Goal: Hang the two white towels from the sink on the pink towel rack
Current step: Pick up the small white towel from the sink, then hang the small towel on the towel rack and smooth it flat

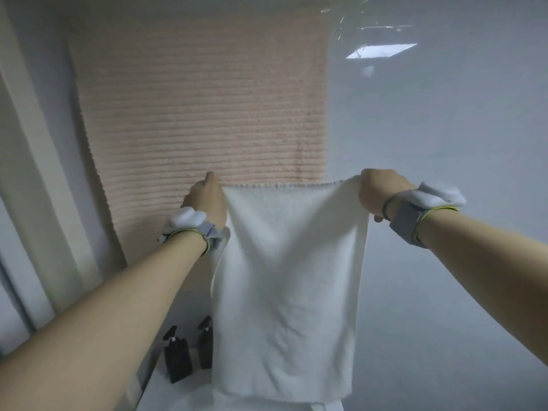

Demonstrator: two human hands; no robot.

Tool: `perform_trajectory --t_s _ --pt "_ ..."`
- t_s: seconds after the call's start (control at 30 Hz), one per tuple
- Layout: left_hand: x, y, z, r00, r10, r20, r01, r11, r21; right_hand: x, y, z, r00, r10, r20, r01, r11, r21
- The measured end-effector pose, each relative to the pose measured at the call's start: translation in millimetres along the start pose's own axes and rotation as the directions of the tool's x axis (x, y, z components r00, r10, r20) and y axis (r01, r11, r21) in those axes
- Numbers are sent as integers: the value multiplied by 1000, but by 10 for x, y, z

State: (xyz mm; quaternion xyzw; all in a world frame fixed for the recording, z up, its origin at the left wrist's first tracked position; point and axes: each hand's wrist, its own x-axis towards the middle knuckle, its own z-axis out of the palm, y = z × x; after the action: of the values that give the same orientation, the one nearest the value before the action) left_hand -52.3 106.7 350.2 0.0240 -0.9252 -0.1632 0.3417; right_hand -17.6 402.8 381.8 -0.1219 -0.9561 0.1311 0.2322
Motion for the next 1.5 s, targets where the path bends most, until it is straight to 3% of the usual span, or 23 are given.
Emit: perform_trajectory --t_s 0.07,0.1,0.13,0.17,0.2,0.23,0.27,0.37,0.5,0.77,1.0,1.23,1.5 --pt "29 298 -94 984 -89 -153 43 958 -283 54 -58 -83 976 32 -217 43 942 332" --pt "7 427 -85 984 -61 -170 4 948 -318 -1 -96 -71 942 48 -333 103 901 421" --pt "-13 496 -15 995 53 -81 -70 970 -231 -79 -132 -15 935 25 -354 139 892 430" --pt "-43 534 93 975 184 123 -177 982 -69 -169 -121 63 962 -42 -269 144 919 368" --pt "-84 522 174 910 177 374 -225 970 89 -269 -114 134 992 -106 -68 120 959 258" --pt "-106 485 252 853 117 509 -261 940 221 -353 -47 199 987 -85 139 69 991 117" --pt "-103 455 283 834 77 546 -250 936 249 -354 58 216 970 -22 240 17 1000 25" --pt "-39 462 284 897 186 400 -283 938 199 -174 446 140 986 136 91 -142 988 61" --pt "43 655 183 927 310 213 -348 921 173 -73 698 -26 967 256 -15 -235 908 348" --pt "-78 1700 398 901 388 196 -397 918 10 -148 1284 -327 906 418 -65 -242 638 731" --pt "-249 2860 504 870 462 172 -469 883 4 -173 2340 -908 804 564 -190 -210 567 796" --pt "-532 4246 734 808 571 142 -572 819 -43 -114 3683 -1532 673 667 -319 -221 593 774" --pt "-890 5699 903 783 617 77 -605 785 -134 -270 4936 -2145 586 730 -352 -232 567 790"
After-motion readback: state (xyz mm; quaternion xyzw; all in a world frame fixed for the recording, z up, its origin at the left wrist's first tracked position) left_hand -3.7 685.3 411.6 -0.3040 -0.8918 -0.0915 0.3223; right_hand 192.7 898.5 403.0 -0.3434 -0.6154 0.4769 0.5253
